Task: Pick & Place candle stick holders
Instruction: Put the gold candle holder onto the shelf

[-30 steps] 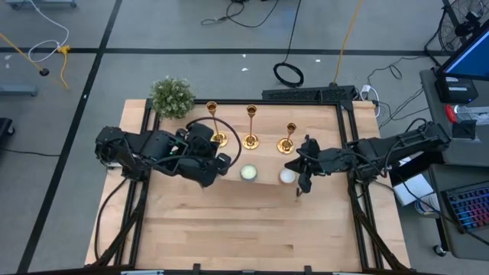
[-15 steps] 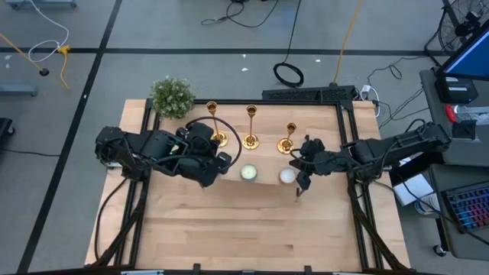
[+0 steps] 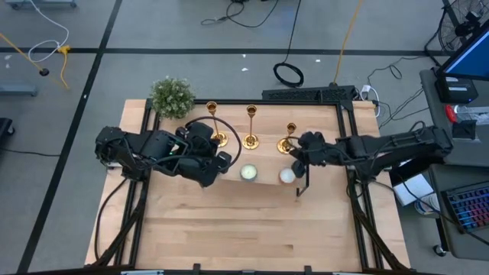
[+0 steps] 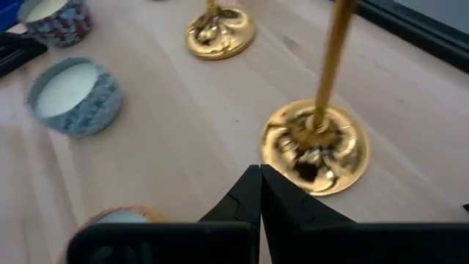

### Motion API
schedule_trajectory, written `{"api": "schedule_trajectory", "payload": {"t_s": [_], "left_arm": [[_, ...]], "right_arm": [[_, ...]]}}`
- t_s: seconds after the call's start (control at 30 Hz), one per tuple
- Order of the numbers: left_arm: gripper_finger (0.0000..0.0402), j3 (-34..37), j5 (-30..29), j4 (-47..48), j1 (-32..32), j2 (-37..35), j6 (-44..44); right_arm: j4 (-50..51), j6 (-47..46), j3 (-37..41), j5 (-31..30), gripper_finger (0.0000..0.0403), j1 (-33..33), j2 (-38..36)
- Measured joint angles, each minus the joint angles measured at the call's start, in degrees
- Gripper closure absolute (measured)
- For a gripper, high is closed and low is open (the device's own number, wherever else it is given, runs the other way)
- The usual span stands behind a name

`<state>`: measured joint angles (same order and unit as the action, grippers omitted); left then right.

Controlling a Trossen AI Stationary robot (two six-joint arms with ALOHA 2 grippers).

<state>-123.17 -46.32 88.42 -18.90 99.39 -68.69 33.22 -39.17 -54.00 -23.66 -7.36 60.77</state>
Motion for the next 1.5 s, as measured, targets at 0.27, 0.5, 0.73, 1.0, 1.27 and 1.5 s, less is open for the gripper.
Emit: {"api": "schedule_trajectory", "payload": {"t_s": [0.27,0.5,0.73,1.0,1.27,1.5], "left_arm": [[0.0389,0.0,-0.4,0.0,0.0,0.0,0.0],[0.0393,0.0,-1.6,0.0,0.0,0.0,0.3],[0.0395,0.0,-2.0,0.0,0.0,0.0,0.5],[0.0398,0.0,-2.3,0.0,0.0,0.0,0.5],[0.0397,0.0,-2.4,0.0,0.0,0.0,0.4],[0.0398,0.0,-3.3,0.0,-0.5,0.0,-0.4]], "right_arm": [[-0.7,1.3,0.0,5.3,0.0403,4.6,0.0],[-2.4,2.0,0.0,5.8,0.0403,6.1,0.0],[-2.7,1.7,0.0,3.9,0.0403,6.3,0.0],[-3.5,0.8,0.0,2.4,0.0403,6.3,0.3],[-5.6,-0.5,0.0,-0.3,0.0403,6.3,0.3],[-5.6,-0.7,0.0,-0.6,0.0403,6.3,0.3]]}}
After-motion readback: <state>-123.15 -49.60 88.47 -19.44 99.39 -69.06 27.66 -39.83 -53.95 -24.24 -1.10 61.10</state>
